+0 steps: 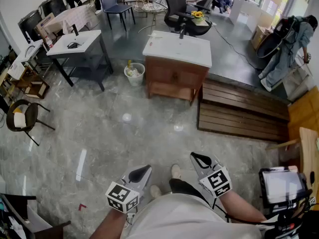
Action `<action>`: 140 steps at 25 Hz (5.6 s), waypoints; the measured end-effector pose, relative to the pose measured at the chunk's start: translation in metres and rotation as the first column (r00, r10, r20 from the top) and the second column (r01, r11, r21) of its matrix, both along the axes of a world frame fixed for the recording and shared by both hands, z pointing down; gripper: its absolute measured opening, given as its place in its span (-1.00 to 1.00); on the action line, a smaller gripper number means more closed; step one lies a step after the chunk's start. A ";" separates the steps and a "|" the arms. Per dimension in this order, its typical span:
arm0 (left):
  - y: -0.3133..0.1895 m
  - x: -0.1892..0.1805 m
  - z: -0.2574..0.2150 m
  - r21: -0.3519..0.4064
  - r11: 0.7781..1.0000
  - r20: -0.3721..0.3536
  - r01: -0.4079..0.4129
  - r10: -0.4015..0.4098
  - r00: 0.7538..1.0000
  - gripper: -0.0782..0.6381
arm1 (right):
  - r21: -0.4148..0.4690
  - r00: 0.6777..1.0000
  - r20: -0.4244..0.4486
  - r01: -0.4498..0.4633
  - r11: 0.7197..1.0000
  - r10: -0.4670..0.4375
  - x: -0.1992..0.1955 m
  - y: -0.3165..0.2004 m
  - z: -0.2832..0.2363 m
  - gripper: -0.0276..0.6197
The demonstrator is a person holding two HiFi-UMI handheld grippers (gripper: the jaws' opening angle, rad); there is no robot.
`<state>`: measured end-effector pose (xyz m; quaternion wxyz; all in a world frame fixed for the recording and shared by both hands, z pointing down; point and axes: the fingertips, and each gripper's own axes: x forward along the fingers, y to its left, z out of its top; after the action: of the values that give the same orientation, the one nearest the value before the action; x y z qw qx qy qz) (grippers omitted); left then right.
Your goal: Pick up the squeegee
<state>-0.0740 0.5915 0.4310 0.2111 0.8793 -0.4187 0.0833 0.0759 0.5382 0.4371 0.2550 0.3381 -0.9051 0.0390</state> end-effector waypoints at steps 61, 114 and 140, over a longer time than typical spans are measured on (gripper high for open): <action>-0.770 -0.055 0.047 0.037 0.984 0.151 0.174 -0.178 0.972 -0.35 | 0.011 0.988 0.007 -0.154 0.988 0.154 -0.009 -0.660 0.022 -0.67; -1.157 -0.081 0.225 -0.111 0.867 0.465 0.485 -0.386 0.797 -0.48 | -0.249 0.994 -0.090 -0.086 0.965 0.066 0.140 -0.952 0.120 -0.67; -0.967 -0.106 0.100 -0.032 0.908 0.290 0.417 -0.391 0.873 -0.48 | -0.150 0.996 -0.017 -0.088 0.985 0.086 0.039 -0.825 0.082 -0.67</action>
<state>-0.1796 -0.3753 0.5310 0.2042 0.7410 -0.6141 0.1792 0.1150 -0.2865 0.5195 0.2828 0.3572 -0.8825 0.1166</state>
